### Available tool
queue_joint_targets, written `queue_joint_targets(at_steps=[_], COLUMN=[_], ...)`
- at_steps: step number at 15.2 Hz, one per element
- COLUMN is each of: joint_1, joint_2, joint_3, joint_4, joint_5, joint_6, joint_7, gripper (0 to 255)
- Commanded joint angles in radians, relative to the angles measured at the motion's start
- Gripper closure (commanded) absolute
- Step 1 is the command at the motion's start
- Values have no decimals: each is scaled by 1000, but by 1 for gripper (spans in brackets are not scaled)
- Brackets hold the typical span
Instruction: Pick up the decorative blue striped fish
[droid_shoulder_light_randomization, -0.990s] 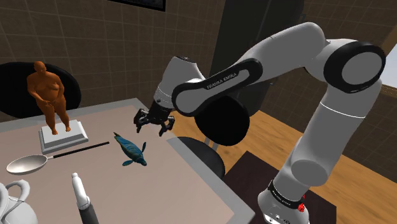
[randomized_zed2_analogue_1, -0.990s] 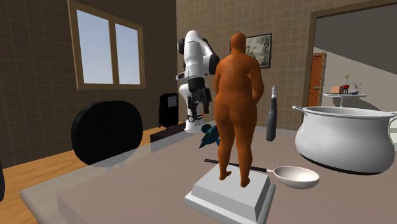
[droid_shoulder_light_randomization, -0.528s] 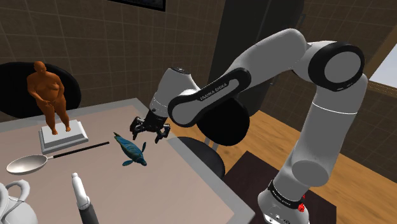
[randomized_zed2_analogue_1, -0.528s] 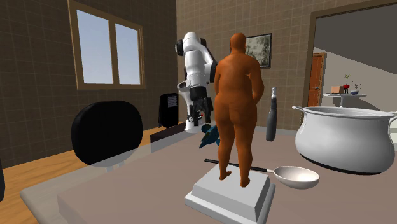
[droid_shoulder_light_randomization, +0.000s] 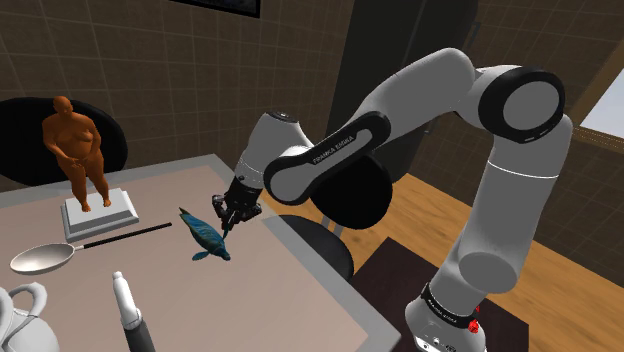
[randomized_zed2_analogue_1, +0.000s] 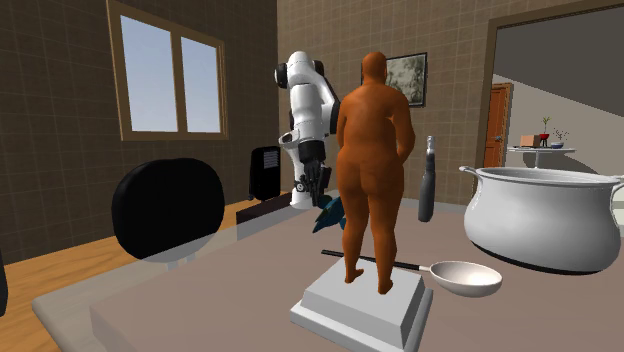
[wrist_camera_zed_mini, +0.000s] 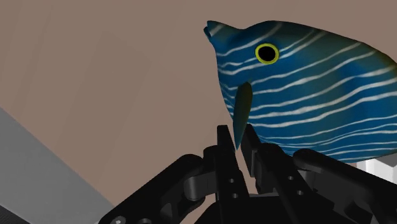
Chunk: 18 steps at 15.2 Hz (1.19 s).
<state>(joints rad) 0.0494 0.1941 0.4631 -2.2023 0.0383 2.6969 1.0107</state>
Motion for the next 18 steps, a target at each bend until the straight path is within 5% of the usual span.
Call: queue_joint_targets(at_steps=[1,18], joint_1=[0,-21], joint_2=[1,-113], joint_3=[0,19], joint_4=[0,62], joint_5=[0,69], joint_6=[0,-166], joint_7=[0,-35], gripper=[255,255])
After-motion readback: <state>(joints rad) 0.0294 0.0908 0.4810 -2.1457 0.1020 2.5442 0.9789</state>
